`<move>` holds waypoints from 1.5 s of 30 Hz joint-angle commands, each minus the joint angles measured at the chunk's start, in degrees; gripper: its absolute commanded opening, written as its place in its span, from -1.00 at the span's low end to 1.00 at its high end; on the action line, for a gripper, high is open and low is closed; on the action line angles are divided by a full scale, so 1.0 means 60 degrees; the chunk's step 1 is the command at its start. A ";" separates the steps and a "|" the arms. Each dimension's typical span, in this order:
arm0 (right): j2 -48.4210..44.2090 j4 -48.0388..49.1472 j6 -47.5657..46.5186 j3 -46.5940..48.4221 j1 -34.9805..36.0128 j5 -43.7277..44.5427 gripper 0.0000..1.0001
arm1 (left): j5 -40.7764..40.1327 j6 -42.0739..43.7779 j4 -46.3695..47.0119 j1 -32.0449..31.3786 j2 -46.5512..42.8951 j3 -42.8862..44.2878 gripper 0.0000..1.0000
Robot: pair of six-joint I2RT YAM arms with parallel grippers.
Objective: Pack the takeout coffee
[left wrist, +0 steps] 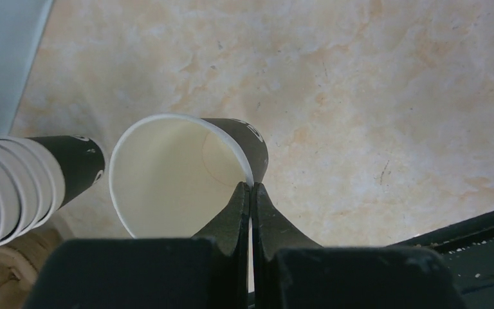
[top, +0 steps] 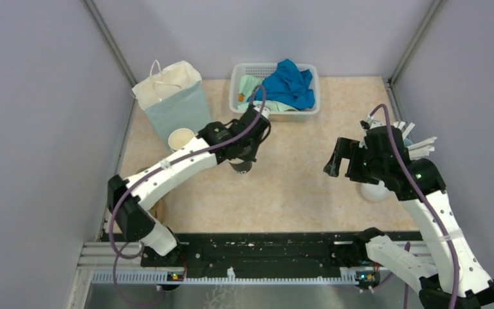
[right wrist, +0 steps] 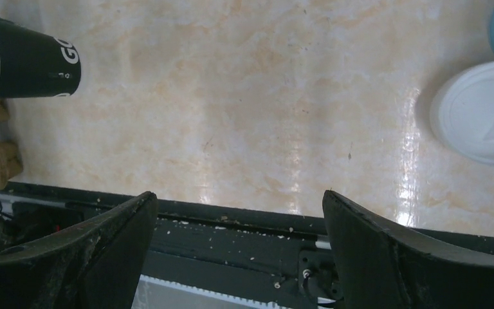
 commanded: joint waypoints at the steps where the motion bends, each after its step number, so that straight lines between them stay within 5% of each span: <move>1: 0.0265 -0.0053 0.0590 -0.0421 -0.0046 0.1068 0.97 | -0.0911 -0.0267 0.1378 -0.0495 0.0854 -0.0578 -1.00; 13: 0.0697 0.0257 0.1054 -0.1320 -0.0058 0.3565 0.90 | -0.1588 -0.0870 0.2851 -0.1439 0.2012 -0.1514 -1.00; 22: 0.1602 0.1672 0.0733 -0.2529 -0.0936 0.3222 0.31 | -0.1412 -0.0539 0.3065 -0.1555 0.1659 -0.1623 -0.07; 27: 0.2723 0.1770 0.0931 -0.2664 -0.1023 0.4598 0.21 | -0.0862 -0.0160 0.2972 -0.1553 0.0676 -0.1441 0.24; 45: 0.4229 0.3221 0.1344 -0.3266 -0.2502 0.5409 -0.28 | -0.0609 0.0410 0.3934 -0.1498 -0.1535 -0.1535 0.53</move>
